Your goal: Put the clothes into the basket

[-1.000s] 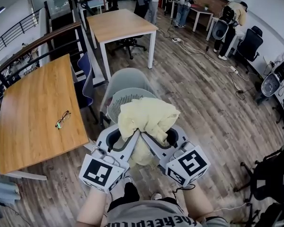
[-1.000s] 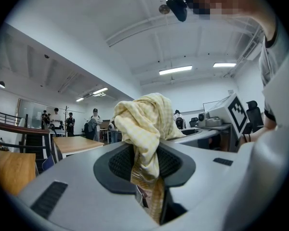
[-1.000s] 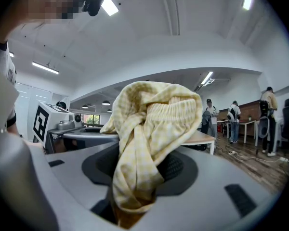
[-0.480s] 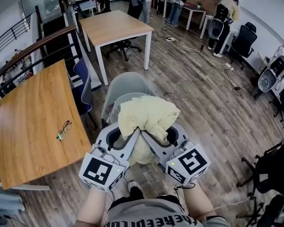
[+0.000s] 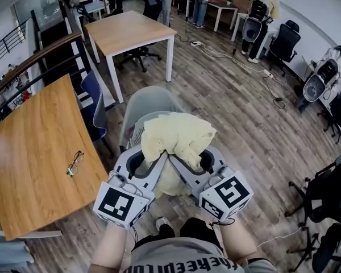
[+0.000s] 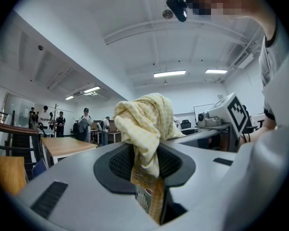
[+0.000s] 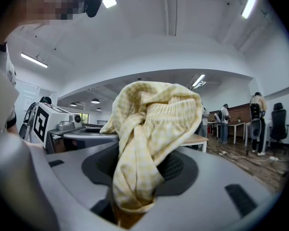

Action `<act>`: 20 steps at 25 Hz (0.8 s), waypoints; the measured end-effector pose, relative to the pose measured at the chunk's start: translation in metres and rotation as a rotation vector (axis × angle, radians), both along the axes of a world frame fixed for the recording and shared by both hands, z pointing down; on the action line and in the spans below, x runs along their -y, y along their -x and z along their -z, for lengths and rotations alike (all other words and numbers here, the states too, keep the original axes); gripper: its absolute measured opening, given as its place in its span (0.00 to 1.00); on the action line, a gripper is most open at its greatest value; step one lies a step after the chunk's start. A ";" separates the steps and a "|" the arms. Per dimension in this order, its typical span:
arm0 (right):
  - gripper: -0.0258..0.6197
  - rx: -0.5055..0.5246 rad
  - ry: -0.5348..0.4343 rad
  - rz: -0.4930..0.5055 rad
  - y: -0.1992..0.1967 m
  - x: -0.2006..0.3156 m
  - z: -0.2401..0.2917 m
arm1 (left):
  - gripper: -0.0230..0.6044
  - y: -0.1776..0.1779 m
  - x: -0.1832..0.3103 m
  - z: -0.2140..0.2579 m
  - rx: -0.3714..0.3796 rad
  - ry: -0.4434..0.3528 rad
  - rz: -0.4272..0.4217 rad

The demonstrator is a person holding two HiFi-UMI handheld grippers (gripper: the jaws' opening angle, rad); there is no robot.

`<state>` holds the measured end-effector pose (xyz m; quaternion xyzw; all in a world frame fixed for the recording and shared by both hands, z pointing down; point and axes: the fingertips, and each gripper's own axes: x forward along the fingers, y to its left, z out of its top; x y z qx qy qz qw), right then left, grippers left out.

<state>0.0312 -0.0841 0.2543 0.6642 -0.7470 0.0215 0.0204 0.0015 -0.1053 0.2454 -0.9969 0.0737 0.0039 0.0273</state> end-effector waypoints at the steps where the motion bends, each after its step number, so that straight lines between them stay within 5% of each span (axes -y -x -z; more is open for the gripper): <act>1: 0.36 -0.001 0.001 -0.003 0.000 0.002 0.000 | 0.20 0.000 0.002 -0.001 -0.001 0.004 -0.003; 20: 0.37 -0.008 0.014 0.117 -0.039 0.058 -0.008 | 0.20 -0.036 0.054 -0.009 0.002 0.009 0.130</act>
